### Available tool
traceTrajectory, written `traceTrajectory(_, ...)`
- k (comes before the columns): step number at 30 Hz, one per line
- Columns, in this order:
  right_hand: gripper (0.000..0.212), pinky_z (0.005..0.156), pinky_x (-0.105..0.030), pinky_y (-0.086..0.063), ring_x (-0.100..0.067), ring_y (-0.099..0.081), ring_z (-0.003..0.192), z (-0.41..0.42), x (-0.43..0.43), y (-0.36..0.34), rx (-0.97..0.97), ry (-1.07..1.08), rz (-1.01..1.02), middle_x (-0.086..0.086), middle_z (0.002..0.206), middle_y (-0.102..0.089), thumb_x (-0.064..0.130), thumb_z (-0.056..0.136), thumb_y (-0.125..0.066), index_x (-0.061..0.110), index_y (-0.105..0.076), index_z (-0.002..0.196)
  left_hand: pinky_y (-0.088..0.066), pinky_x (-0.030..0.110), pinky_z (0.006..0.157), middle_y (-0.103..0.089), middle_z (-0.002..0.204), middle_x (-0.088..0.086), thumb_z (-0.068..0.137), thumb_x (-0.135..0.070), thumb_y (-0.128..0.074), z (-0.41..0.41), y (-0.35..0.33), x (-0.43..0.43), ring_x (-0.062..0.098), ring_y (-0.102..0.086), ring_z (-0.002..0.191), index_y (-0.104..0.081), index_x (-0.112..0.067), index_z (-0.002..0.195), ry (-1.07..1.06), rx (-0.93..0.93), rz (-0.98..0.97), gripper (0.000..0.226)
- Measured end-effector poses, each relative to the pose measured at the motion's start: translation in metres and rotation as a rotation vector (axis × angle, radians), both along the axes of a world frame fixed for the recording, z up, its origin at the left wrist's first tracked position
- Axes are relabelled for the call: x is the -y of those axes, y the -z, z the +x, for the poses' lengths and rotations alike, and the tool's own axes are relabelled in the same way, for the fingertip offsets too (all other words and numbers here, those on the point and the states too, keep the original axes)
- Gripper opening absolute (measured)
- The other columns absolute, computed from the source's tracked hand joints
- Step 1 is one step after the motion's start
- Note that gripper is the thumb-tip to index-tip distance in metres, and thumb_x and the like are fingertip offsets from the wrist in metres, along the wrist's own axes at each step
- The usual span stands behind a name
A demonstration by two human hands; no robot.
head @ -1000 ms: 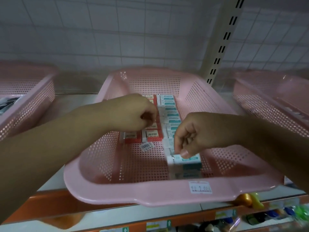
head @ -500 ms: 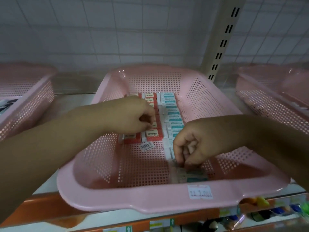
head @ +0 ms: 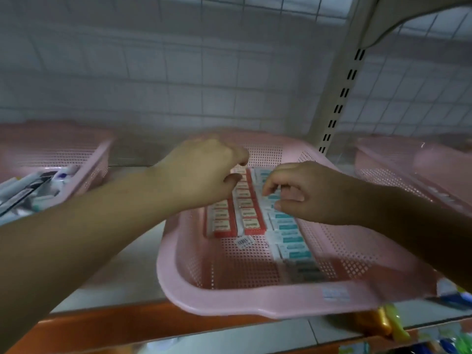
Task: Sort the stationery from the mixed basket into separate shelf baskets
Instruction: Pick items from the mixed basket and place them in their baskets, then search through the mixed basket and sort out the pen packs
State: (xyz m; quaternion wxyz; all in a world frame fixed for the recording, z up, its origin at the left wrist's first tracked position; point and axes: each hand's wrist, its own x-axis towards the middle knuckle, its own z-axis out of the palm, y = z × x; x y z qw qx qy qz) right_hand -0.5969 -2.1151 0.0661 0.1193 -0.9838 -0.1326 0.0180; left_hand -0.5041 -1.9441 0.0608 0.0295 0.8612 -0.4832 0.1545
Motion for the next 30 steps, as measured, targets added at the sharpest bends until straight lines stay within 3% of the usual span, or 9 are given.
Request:
traceTrajectory(3, 0.023, 0.084, -0.021, -0.038, -0.005, -0.049, 0.100, 0.016, -0.025, -0.019, 0.152, 0.000, -0.183, 0.011, 0.110, -0.056, 0.022, 0.091, -0.051, 0.026, -0.057, 0.113, -0.046, 0.043, 0.089, -0.058, 0.121, 0.000, 0.090, -0.030, -0.046, 0.011, -0.013, -0.040, 0.024, -0.050, 0.114, -0.053, -0.019, 0.122, -0.029, 0.097, -0.081, 0.034)
traceTrajectory(5, 0.028, 0.093, -0.030, -0.040, -0.010, -0.048, 0.108, 0.029, -0.047, -0.030, 0.223, -0.037, -0.207, 0.007, 0.116, -0.054, 0.021, 0.091, -0.049, 0.024, -0.056, 0.118, -0.051, 0.046, 0.078, -0.063, 0.109, 0.005, 0.085, -0.028, -0.041, 0.019, -0.019, -0.075, 0.031, -0.056, 0.103, -0.059, -0.015, 0.113, -0.041, 0.148, -0.126, 0.036)
traceTrajectory(9, 0.031, 0.096, -0.024, -0.032, -0.016, -0.047, 0.115, 0.059, -0.096, -0.034, 0.340, -0.165, -0.187, 0.001, 0.121, -0.053, 0.016, 0.088, -0.052, 0.017, -0.058, 0.119, -0.055, 0.043, 0.057, -0.067, 0.084, 0.011, 0.074, -0.030, -0.035, 0.033, -0.025, -0.145, 0.034, -0.064, 0.075, -0.065, -0.008, 0.090, -0.119, 0.148, -0.093, 0.040)
traceTrajectory(15, 0.029, 0.094, -0.026, -0.037, -0.020, -0.054, 0.109, 0.110, -0.188, -0.031, 0.352, -0.312, -0.154, -0.005, 0.115, -0.057, 0.011, 0.084, -0.058, 0.013, -0.062, 0.113, -0.053, 0.047, 0.075, -0.067, 0.104, 0.008, 0.077, -0.030, -0.041, 0.049, -0.027, -0.257, 0.031, -0.061, 0.096, -0.065, -0.012, 0.106, -0.329, 0.100, -0.156, 0.042)
traceTrajectory(21, 0.032, 0.094, -0.037, -0.042, -0.019, -0.048, 0.115, 0.153, -0.263, -0.014, 0.219, -0.280, -0.231, 0.000, 0.122, -0.051, 0.021, 0.090, -0.051, 0.020, -0.055, 0.121, -0.046, 0.037, 0.089, -0.061, 0.119, -0.001, 0.089, -0.023, -0.054, 0.066, -0.010, -0.339, 0.021, -0.055, 0.107, -0.059, -0.018, 0.120, -0.396, -0.022, -0.147, 0.032)
traceTrajectory(23, 0.027, 0.089, -0.037, -0.045, -0.020, -0.053, 0.109, 0.165, -0.285, -0.005, 0.189, -0.229, -0.261, -0.001, 0.117, -0.057, 0.028, 0.093, -0.048, 0.019, -0.057, 0.117, -0.043, 0.027, 0.091, -0.060, 0.120, -0.004, 0.090, -0.026, -0.054, 0.075, -0.006, -0.355, 0.014, -0.056, 0.105, -0.059, -0.021, 0.121, -0.382, -0.101, -0.097, 0.032)
traceTrajectory(25, 0.033, 0.072, -0.031, -0.047, -0.023, -0.060, 0.089, 0.175, -0.307, 0.006, 0.148, -0.154, -0.247, -0.005, 0.095, -0.064, 0.040, 0.095, -0.044, 0.012, -0.063, 0.097, -0.039, 0.018, 0.088, -0.061, 0.119, -0.008, 0.091, -0.027, -0.054, 0.085, -0.002, -0.365, 0.008, -0.056, 0.103, -0.058, -0.022, 0.122, -0.363, -0.177, -0.054, 0.032)
traceTrajectory(27, 0.053, 0.052, -0.027, -0.034, -0.020, -0.048, 0.055, 0.180, -0.329, 0.017, 0.044, -0.039, -0.194, -0.005, 0.060, -0.051, 0.054, 0.091, -0.045, 0.009, -0.054, 0.064, -0.037, 0.014, 0.085, -0.061, 0.118, -0.009, 0.092, -0.028, -0.054, 0.095, 0.002, -0.370, 0.005, -0.056, 0.102, -0.057, -0.023, 0.123, -0.351, -0.222, -0.018, 0.032)
traceTrajectory(30, 0.055, 0.046, -0.026, -0.023, -0.013, -0.031, 0.046, 0.180, -0.351, 0.030, -0.101, 0.065, -0.195, 0.001, 0.050, -0.032, 0.053, 0.084, -0.056, 0.013, -0.035, 0.052, -0.038, 0.013, 0.080, -0.063, 0.115, -0.005, 0.092, -0.027, -0.052, 0.108, 0.007, -0.370, 0.008, -0.058, 0.099, -0.058, -0.020, 0.121, -0.314, -0.297, 0.001, 0.030)
